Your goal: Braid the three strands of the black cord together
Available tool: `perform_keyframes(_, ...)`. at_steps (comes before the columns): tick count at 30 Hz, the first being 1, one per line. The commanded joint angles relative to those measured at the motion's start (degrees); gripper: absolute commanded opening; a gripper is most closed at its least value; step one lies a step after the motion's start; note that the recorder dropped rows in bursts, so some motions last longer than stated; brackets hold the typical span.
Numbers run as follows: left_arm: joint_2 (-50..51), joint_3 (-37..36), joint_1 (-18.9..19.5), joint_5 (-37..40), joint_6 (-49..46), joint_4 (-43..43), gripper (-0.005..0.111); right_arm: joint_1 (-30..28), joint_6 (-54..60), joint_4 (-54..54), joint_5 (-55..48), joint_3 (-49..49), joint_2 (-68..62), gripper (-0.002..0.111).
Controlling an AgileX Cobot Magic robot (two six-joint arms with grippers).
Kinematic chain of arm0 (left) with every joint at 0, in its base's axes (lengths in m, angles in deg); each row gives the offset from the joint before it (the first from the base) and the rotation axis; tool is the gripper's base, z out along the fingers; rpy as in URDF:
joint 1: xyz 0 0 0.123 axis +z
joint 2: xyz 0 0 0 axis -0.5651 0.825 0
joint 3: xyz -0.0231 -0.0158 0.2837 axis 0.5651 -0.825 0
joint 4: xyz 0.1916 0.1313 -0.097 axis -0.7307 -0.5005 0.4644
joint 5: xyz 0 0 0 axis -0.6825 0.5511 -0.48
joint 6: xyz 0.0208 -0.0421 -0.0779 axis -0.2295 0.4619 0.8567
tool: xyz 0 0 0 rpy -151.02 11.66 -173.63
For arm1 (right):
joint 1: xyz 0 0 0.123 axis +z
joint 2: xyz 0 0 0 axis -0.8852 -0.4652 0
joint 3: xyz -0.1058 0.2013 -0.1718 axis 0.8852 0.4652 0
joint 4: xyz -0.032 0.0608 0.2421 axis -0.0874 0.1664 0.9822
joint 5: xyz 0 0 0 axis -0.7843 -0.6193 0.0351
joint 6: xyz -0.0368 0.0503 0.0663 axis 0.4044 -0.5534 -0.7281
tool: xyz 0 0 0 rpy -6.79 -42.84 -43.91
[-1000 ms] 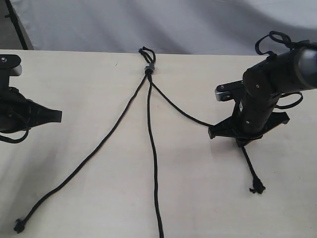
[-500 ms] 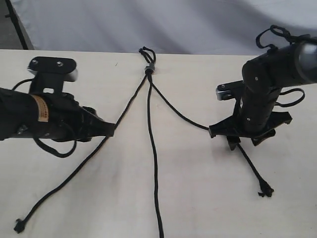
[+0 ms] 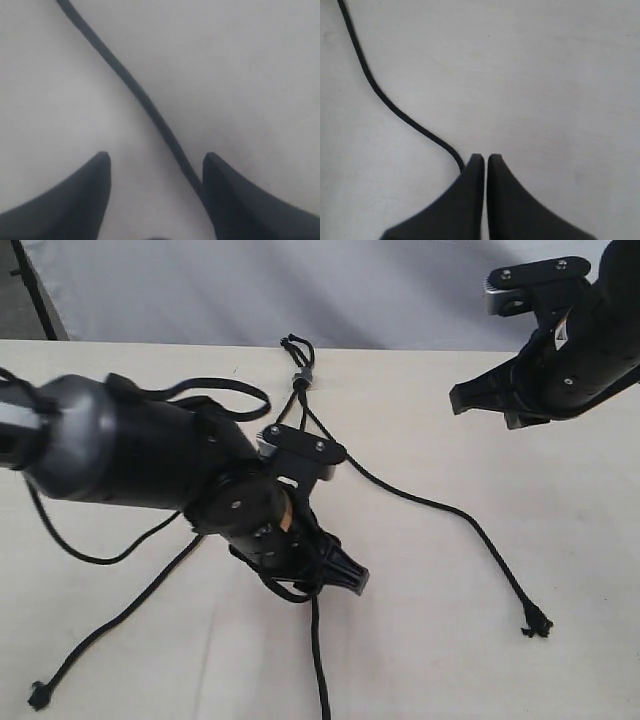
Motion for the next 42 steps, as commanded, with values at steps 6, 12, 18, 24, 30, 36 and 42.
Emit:
perform_keyframes(6,8.3,9.2,-2.8,9.5,-0.2,2.4,0.053,-0.3,0.6,-2.0,2.1,0.8,1.0,-0.001)
perform_keyframes(12,8.9,9.2,-2.8,12.0,-0.8,2.4,0.037,-0.3,0.5,-2.0,2.7,0.8,1.0,-0.001)
perform_keyframes(18,8.9,9.2,-2.8,12.1,-5.2,2.4,0.0,-0.3,0.5,-2.0,3.9,1.2,1.0,-0.001)
perform_keyframes(24,4.7,12.1,-0.7,18.9,-9.8,-0.5,0.0,-0.3,0.5,-2.0,4.2,1.2,1.0,-0.001)
perform_keyframes(30,-4.1,13.5,6.4,24.6,-3.8,-11.8,0.0,-0.3,0.0,-2.0,4.7,1.2,1.0,-0.001)
perform_keyframes(36,-7.5,13.2,18.1,27.8,-3.2,-16.0,0.0,-0.3,0.0,-1.9,5.2,1.2,1.0,-0.001)
perform_keyframes(42,-7.4,8.0,28.8,19.9,-3.2,-15.7,0.0,-0.3,0.0,-1.5,6.1,1.2,1.0,-0.001)
